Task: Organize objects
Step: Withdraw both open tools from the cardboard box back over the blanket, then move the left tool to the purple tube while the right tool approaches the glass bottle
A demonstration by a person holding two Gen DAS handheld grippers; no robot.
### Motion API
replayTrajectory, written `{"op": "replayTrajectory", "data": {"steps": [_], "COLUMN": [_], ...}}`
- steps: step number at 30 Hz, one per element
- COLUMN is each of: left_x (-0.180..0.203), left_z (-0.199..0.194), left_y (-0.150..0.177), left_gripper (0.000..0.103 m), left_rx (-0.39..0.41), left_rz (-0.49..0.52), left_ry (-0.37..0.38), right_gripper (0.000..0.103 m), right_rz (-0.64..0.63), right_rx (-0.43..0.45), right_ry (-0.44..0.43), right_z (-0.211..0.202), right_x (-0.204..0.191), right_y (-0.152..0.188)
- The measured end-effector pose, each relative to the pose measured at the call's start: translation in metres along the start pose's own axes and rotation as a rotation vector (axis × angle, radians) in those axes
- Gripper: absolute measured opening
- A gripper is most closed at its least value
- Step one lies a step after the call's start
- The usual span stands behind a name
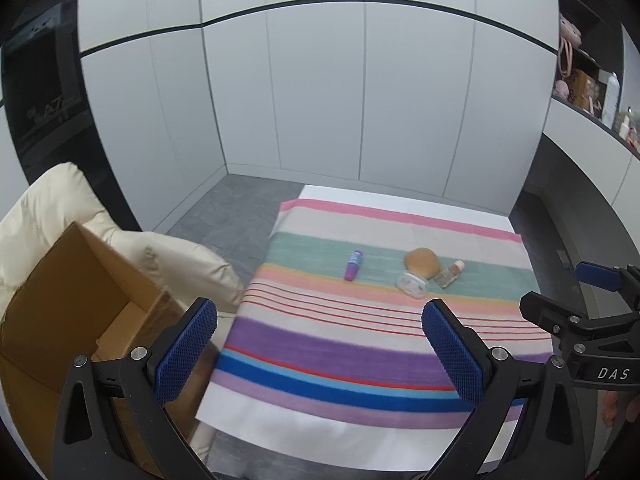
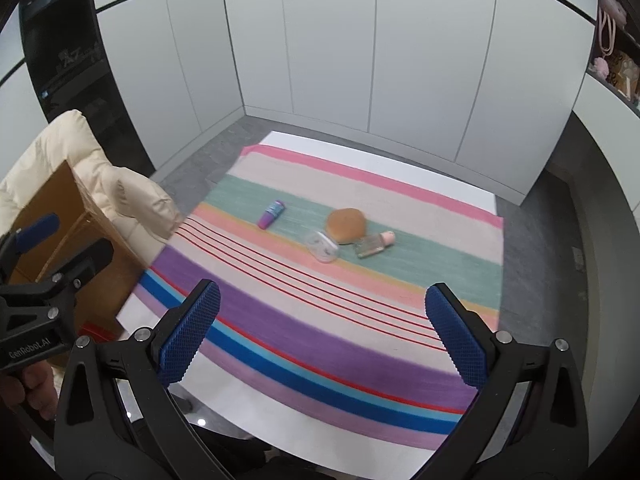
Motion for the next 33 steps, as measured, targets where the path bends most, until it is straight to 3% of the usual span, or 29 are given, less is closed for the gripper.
{"op": "replayTrajectory", "data": {"steps": [20,25,31,33], "left_x": [0.047,0.044,0.039,0.040], "left_z": [0.041,0.076,0.139,0.156], "left_y": [0.006,0.006,0.016,0.020], "left_gripper": [0.103,0.103,0.101,0.093], "left_rx": [-0.067,-0.092,-0.188,-0.198], "left_rz": [0.065,0.081,0.054,0.064], "left_ry": [0.019,-0.012,-0.034,-0.035], "right_gripper": [0.103,0.103,0.103,0.103], "right_rz": [0.045,0.028,-0.012,-0.028], "right_rx": [-0.091,-0.112,-0.140,-0.146], "right_ry": [0.028,0.022,0.010,0.011], "right_z": [0.025,0.055,0.107,0.121], "right_x": [0.057,0.069,0.072,0.070], "right_y": [0.052,0.058,0.053,0.052]}}
Point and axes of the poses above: each gripper's, at about its wrist camera, not at the fingertips, and z roughly the way its jaws point, x to its right, y to its underside, the point moved 7 cm from there along z, roughly the way its jaws point, and after that the axes turned 14 degrees about -z, right-handed, at the moved point
